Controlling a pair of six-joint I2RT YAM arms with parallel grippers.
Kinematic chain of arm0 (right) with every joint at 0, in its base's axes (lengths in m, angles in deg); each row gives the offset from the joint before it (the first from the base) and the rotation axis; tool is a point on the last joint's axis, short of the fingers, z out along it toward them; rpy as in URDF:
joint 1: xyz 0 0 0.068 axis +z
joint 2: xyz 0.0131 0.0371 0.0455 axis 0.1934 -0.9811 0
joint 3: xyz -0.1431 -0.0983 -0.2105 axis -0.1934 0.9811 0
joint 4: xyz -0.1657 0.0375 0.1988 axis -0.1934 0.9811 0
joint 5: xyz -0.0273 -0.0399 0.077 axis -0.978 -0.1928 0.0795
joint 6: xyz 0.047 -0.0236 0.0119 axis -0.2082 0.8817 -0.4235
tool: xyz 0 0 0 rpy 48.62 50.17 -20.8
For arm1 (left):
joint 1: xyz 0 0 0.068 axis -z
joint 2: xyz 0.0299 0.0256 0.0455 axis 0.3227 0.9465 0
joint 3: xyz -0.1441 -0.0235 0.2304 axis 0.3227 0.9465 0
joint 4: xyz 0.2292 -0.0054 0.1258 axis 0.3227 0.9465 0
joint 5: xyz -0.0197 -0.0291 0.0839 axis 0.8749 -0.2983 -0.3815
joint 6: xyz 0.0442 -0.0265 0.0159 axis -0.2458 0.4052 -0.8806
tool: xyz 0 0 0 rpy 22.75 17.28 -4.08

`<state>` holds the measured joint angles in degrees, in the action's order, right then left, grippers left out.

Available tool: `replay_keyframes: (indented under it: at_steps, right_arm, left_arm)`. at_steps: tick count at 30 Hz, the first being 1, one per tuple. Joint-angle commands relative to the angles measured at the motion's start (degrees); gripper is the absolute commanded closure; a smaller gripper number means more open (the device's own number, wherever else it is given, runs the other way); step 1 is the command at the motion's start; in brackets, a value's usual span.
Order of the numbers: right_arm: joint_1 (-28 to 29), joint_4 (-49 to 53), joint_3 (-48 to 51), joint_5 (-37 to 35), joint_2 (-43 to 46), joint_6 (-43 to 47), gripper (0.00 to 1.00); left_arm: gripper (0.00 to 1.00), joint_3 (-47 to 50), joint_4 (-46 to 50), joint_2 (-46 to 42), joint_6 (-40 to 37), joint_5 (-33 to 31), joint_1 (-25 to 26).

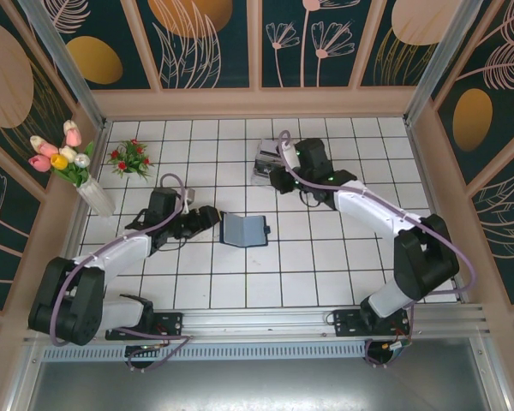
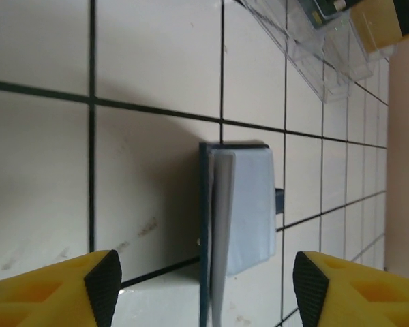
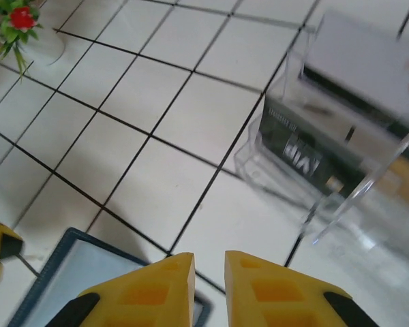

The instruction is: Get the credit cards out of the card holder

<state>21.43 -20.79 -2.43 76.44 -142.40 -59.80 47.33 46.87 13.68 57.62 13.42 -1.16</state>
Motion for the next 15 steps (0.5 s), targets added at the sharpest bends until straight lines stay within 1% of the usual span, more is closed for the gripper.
replay_keyframes:
  at_steps: [1,4,6,8,11,15]
  right_arm:
    - [1.9,0.4,1.6,-3.3,-3.2,-15.4,0.78]
    - [4.2,-3.8,6.2,0.2,-3.9,-21.4,0.74]
    - [5.7,-5.2,8.0,1.1,-4.3,-24.4,0.7]
    - [7.1,-6.3,9.3,1.6,-4.9,-27.0,0.68]
    - [9.2,-5.9,9.7,1.5,-7.0,-29.9,0.68]
    - [10.5,-6.3,10.6,1.8,-9.7,-32.2,0.68]
  left_arm:
    - [0.34,1.5,-6.2,2.1,2.9,3.7,1.3]
    - [0.35,2.2,-9.2,3.6,4.2,4.6,3.0]
    - [0.36,2.1,-10.4,4.5,4.6,5.1,3.9]
    - [0.4,2.1,-10.9,5.5,4.8,4.7,4.6]
    - [0.49,2.0,-11.2,7.2,4.7,4.4,4.8]
    - [0.59,2.0,-12.0,8.4,4.4,2.9,4.8]
